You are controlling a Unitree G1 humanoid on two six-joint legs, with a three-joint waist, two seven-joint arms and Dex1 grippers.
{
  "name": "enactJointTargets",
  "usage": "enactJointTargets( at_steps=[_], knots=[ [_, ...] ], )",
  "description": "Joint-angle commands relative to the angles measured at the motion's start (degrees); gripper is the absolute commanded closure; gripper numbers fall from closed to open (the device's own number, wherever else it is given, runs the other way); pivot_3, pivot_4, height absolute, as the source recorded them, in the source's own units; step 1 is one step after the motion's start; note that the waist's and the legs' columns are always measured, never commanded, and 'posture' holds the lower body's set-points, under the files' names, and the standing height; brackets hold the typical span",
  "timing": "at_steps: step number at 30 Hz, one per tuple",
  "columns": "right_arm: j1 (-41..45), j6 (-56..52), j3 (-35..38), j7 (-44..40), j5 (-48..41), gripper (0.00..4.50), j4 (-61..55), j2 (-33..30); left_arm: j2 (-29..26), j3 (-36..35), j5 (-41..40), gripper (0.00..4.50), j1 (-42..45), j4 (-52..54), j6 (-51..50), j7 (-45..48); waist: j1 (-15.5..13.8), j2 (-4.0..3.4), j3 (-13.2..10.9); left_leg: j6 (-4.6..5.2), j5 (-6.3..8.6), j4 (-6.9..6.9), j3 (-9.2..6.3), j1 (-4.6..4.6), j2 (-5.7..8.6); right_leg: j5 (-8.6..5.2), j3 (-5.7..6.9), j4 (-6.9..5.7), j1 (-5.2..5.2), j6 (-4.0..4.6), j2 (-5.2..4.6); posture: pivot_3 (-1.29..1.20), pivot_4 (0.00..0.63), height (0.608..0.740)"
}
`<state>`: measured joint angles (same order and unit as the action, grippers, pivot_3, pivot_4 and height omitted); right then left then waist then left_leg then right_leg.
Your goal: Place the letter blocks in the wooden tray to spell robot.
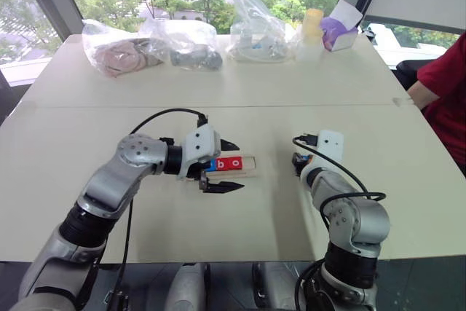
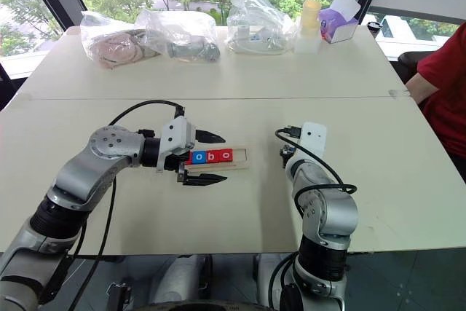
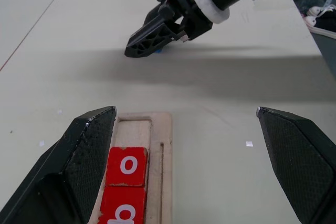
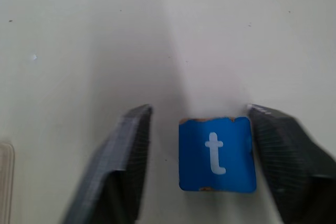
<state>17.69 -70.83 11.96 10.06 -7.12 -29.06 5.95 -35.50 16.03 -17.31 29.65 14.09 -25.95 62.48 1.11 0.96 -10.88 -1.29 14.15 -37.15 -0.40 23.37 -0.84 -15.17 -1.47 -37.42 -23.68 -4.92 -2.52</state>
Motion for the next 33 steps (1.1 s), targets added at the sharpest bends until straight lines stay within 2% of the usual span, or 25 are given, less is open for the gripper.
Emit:
enactJointTargets(
  at_steps=[1,3,6,10,13,15,17,24,32,33],
  knots=[
    [0.65,2.69,2.95,-2.02,-1.85,0.14,-1.21,-0.35,-0.43,-0.92,0.58,0.00,0.78,-1.26,2.34,0.92,-0.05,0.00,0.00,0.00,0.00,0.00,0.00,0.00,0.00,0.00,0.00,0.01,0.00,0.00,0.00,0.00,0.150,0.740],
    [1.78,8.27,3.50,-8.94,-4.67,0.14,0.05,-5.75,-0.73,-3.07,-0.75,0.00,0.88,-2.49,1.89,1.05,-0.06,-0.01,-0.01,0.00,0.00,0.00,0.01,0.02,0.00,0.00,0.00,0.02,0.00,0.00,-0.01,0.00,0.150,0.740],
    [1.28,15.78,2.18,-19.72,-6.15,0.14,3.89,-17.04,-2.24,-6.45,-3.69,0.00,0.34,-2.27,0.26,2.32,0.02,-0.03,-0.04,0.00,0.00,-0.01,0.07,0.05,0.00,-0.01,-0.01,0.16,0.00,0.01,-0.06,0.00,0.150,0.740],
    [-2.03,29.45,-0.95,-45.07,-9.19,0.14,13.66,-36.28,-7.40,-10.46,-7.76,0.00,-2.47,0.99,-2.66,5.54,0.12,-0.02,-0.04,0.09,0.05,0.05,0.13,0.02,0.04,0.00,0.00,0.24,0.04,-0.06,0.00,0.00,0.150,0.740],
    [0.03,35.63,-0.78,-55.36,-10.55,0.14,26.01,-44.00,-9.93,-12.18,-8.66,0.00,-3.68,2.61,-2.76,6.07,0.08,0.00,-0.06,0.17,0.10,0.09,0.13,0.01,0.01,-0.02,0.05,0.24,0.08,-0.07,0.06,0.00,0.150,0.740],
    [1.33,47.03,-5.33,-67.69,-7.99,0.14,33.59,-50.37,-11.91,-13.23,-8.94,0.00,-4.07,3.36,-3.41,6.50,0.05,-0.04,-0.09,0.17,0.10,0.06,0.15,0.00,0.00,-0.02,0.04,0.24,0.08,-0.07,0.08,0.00,0.150,0.740],
    [3.60,52.83,-8.41,-74.49,-7.40,0.14,38.66,-52.74,-12.98,-13.80,-9.20,0.00,-4.17,3.46,-3.84,6.44,0.07,-0.06,-0.11,0.17,0.10,0.02,0.20,0.00,0.01,-0.02,0.02,0.24,0.09,-0.06,0.06,0.00,0.150,0.740],
    [10.98,64.65,-15.32,-82.94,-2.92,0.14,51.93,-52.31,-12.97,-13.87,-7.68,0.00,-3.68,4.20,-3.68,3.43,-0.03,-0.05,-0.11,0.16,0.10,-0.04,0.20,-0.06,-0.02,-0.01,0.02,0.21,0.15,-0.07,0.08,0.00,0.150,0.740],
    [14.56,70.85,-18.37,-85.25,-0.06,0.14,60.00,-49.88,-14.32,-15.01,-8.17,0.00,-5.99,7.49,-5.65,0.72,-0.15,-0.05,-0.11,0.16,0.10,-0.04,0.19,-0.04,-0.02,0.00,0.02,0.22,0.17,-0.08,-0.04,0.00,0.150,0.740],
    [14.83,71.50,-18.49,-85.02,0.39,0.37,61.26,-49.54,-14.32,-15.35,-8.12,0.00,-6.18,7.60,-5.87,0.02,-0.12,-0.05,-0.11,0.15,0.09,-0.05,0.18,-0.04,-0.02,0.00,0.02,0.21,0.17,-0.07,-0.03,0.00,0.150,0.740]
  ],
)
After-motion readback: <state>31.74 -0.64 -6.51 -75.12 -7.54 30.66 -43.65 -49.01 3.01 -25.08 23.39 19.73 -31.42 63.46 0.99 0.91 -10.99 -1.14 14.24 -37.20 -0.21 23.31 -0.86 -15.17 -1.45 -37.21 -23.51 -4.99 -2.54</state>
